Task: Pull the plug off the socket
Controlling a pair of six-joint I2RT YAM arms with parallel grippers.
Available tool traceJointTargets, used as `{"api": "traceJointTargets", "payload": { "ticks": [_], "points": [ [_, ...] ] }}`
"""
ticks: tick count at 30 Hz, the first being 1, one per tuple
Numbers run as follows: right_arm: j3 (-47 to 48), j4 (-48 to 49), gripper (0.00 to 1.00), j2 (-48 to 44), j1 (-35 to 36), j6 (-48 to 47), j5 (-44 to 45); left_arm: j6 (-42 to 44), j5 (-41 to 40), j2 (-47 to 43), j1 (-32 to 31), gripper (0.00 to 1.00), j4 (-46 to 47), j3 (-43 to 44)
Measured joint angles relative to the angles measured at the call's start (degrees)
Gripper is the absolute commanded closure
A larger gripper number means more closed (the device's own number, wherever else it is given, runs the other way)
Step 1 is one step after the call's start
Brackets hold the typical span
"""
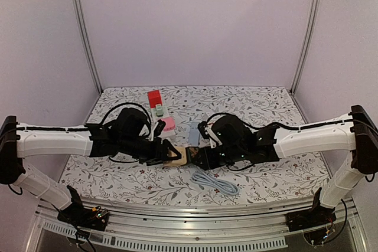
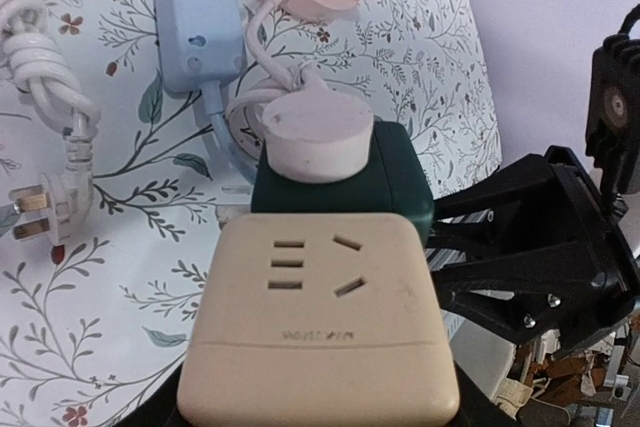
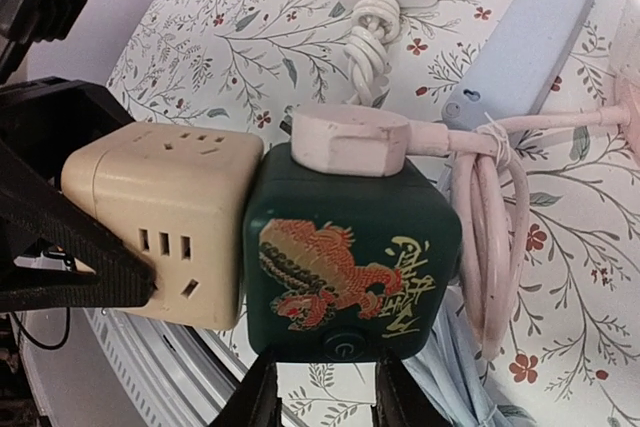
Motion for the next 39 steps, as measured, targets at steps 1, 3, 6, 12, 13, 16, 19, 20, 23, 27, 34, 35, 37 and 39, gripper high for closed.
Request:
{"api": "traceJointTargets", "payload": {
  "ticks": [1, 3, 6, 12, 13, 16, 19, 20, 23, 27, 34, 35, 37, 39],
  "points": [
    [0.00, 0.00, 0.60, -0.04, -0.02, 0.48, 0.07, 0.07, -0.02, -0.02, 0.00, 0.83, -0.02, 0.00],
    [-0.13, 0.02, 0.54, -0.35, -0.02, 1.09, 0.20, 0.15, 0.02, -0.15, 0.00, 0.83, 0.02, 0.00],
    [-0.87, -0.81, 0.45, -2.23, -0.04, 0.83, 0.28, 0.42, 0.46, -0.70, 0.07, 0.83, -0.11, 0.00],
    [-1.25, -2.36, 0.31, -5.97, -0.39, -0.57, 0.17, 3.52, 2.43, -4.13, 0.50, 0.83, -1.99, 0.00],
    [-1.29, -2.73, 0.29, -6.38, -0.57, -0.59, -0.04, 4.52, 2.54, -5.07, 0.61, 0.83, -2.82, 0.00],
    [-1.29, -4.33, 0.23, -7.26, -1.22, 0.20, -0.46, 7.82, 2.69, -7.67, 0.74, 0.83, -5.05, 0.00],
    [-1.16, -5.09, 0.20, -7.50, -1.75, 1.51, -0.85, 10.67, 2.82, -9.70, 0.76, 0.84, -7.06, 0.00],
    [-0.92, -5.44, 0.20, -7.50, -1.86, 2.08, -1.16, 11.39, 2.84, -10.05, 0.76, 0.84, -7.58, 0.00],
    [0.24, -5.88, 0.20, -7.50, -1.88, 3.80, -1.75, 12.44, 2.89, -10.21, 0.74, 0.84, -8.17, -0.28],
    [1.81, -5.64, 0.21, -7.50, -1.86, 6.27, -2.08, 12.41, 2.71, -10.34, 0.59, 0.84, -7.50, -1.66],
    [3.85, -5.20, 0.20, -6.16, -1.86, 10.75, -2.58, 11.74, 1.92, -10.97, 0.07, 0.86, -4.79, -3.56],
    [4.33, -5.16, 0.20, -5.68, -1.86, 11.47, -2.69, 11.63, 1.79, -10.97, 0.00, 0.86, -4.48, -3.78],
    [5.03, -5.03, 0.21, -4.85, -1.86, 12.57, -2.84, 11.47, 1.60, -10.97, -0.09, 0.86, -4.13, -4.07],
    [5.75, -4.83, 0.23, -3.89, -1.84, 13.33, -2.86, 11.30, 1.46, -10.97, -0.17, 0.86, -3.52, -4.37]
  ]
}}
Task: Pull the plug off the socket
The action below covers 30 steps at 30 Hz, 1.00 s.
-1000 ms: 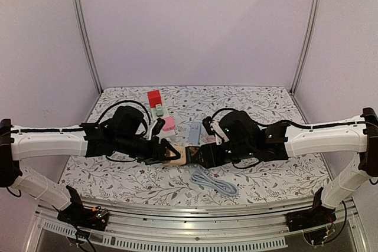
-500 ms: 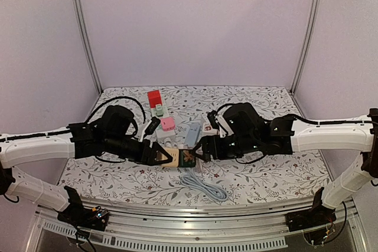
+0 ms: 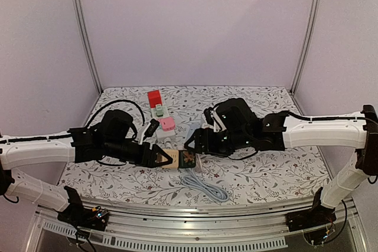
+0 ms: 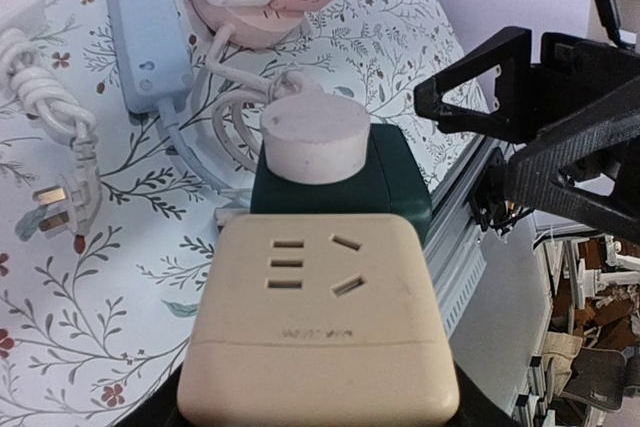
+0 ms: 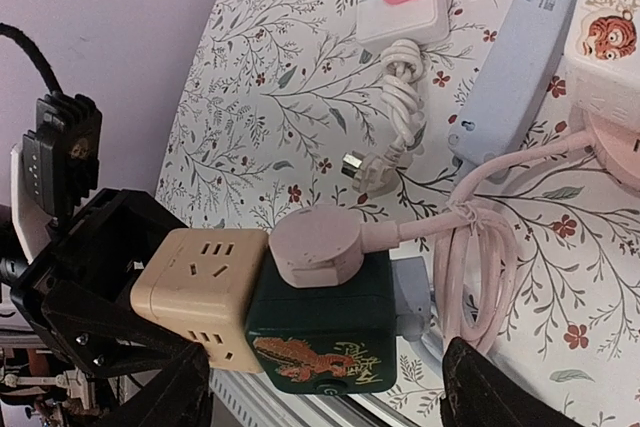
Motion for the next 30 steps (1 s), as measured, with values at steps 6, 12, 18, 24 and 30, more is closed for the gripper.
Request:
{"api": "traceJointTargets", "payload": {
  "ticks": [6, 12, 18, 24, 30],
  "points": [
    [1.14, 0.44, 0.28, 2.36, 0.59, 1.40, 0.04, -1.01, -0.42, -0.11, -0.11, 0.86, 1.31, -0.72],
    [1.25, 0.50, 0.25, 4.46, 1.31, 1.42, -0.17, -2.47, -0.98, -0.85, -0.33, 0.86, 1.62, -1.40],
    [0.20, 0.98, 0.17, 4.63, 2.32, -1.84, -0.26, -4.50, -1.31, -0.87, 0.24, 0.85, 0.63, -1.33],
    [-2.54, 0.37, 0.15, 4.63, 2.99, -5.97, -0.48, -5.62, -0.55, -0.87, 1.88, 0.85, -0.61, -1.18],
    [-2.58, 0.39, 0.18, 4.63, 5.20, -9.49, -0.42, -6.43, 0.46, -0.87, 2.27, 0.86, -1.64, -0.13]
  ]
}}
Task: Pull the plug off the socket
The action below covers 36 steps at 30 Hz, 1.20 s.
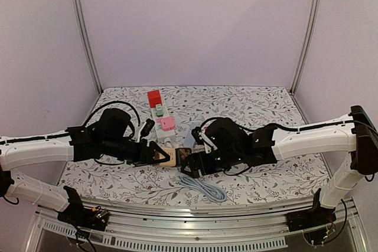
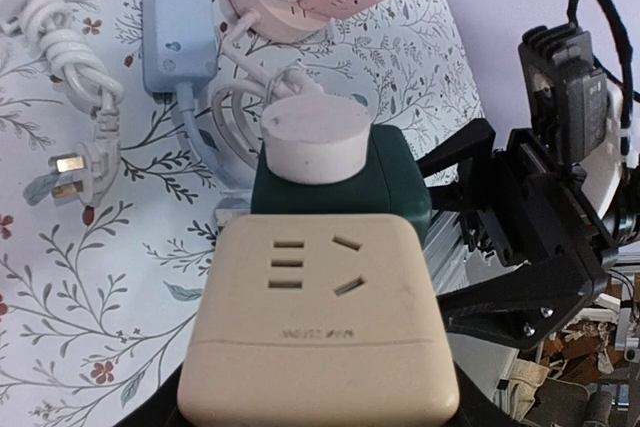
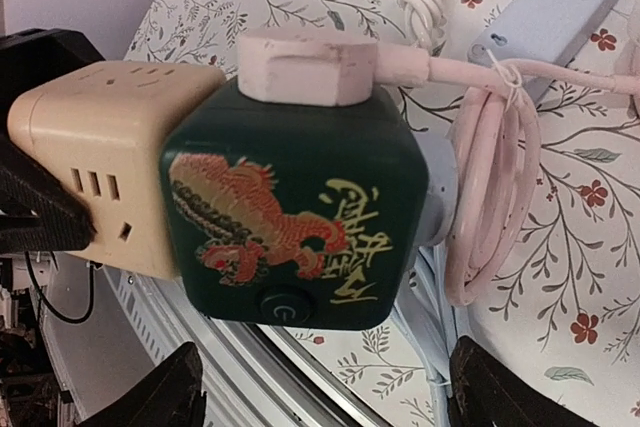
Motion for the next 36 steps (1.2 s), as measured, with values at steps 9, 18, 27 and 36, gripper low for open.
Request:
{"api": "traceJointTargets", "payload": {
  "ticks": [9, 18, 27, 36],
  "points": [
    [1.77, 0.02, 0.22, 2.03, 1.99, -1.55, 2.51, -1.11, 0.66, 0.66, 0.13, 0.86, -0.42, 0.63],
    [4.94, -0.07, 0.28, 4.63, 1.97, -3.30, 5.53, -1.53, 1.60, 1.44, 0.20, 0.86, -0.52, 1.38],
    [5.38, 0.07, 0.34, 6.03, 2.25, -3.15, 8.33, -1.53, 1.64, 1.70, 0.42, 0.86, -1.05, 1.70],
    [5.44, 0.79, 0.36, 6.23, 2.45, -3.65, 9.18, -1.53, 2.32, 1.77, 0.55, 0.87, -1.18, 1.73]
  ]
}}
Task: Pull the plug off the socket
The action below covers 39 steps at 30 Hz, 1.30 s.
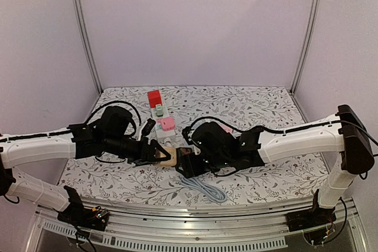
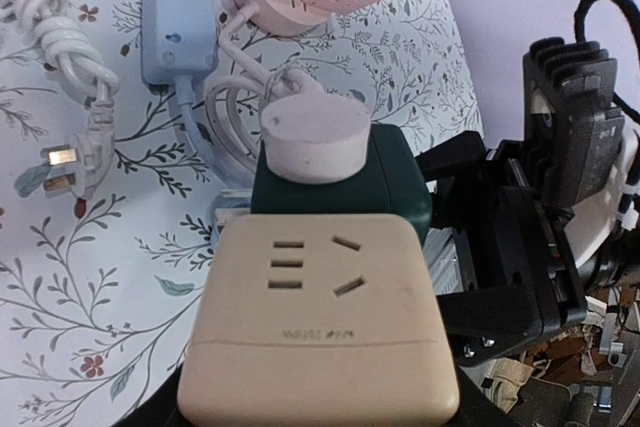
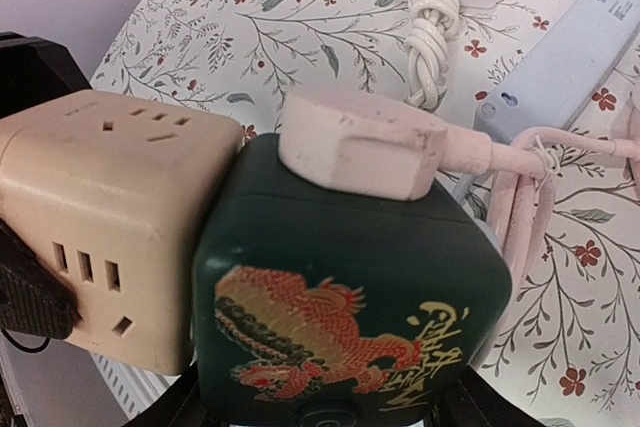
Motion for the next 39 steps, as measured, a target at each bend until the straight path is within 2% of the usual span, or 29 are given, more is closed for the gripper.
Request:
{"api": "traceJointTargets", "payload": {
  "ticks": [6, 14, 33, 39],
  "points": [
    [-0.07, 0.46, 0.44, 0.07, 0.00, -0.98, -0.02, -0.02, 0.68, 0.09, 0.39, 0.88, -0.09, 0.00],
    [-0.20, 0.68, 0.60, 0.07, 0.00, -1.73, 0.09, -0.02, 0.81, 0.09, 0.52, 0.88, -0.11, 0.00],
    [-1.36, 1.64, 0.64, 0.04, 0.59, -6.93, 3.04, 0.00, 0.79, 0.35, 0.70, 0.89, 0.15, 0.00],
    [-0.92, 0.76, 0.64, 0.00, 0.57, -3.06, 2.78, 0.72, 0.33, 0.35, 0.70, 0.89, 0.79, -0.02]
  ]
}}
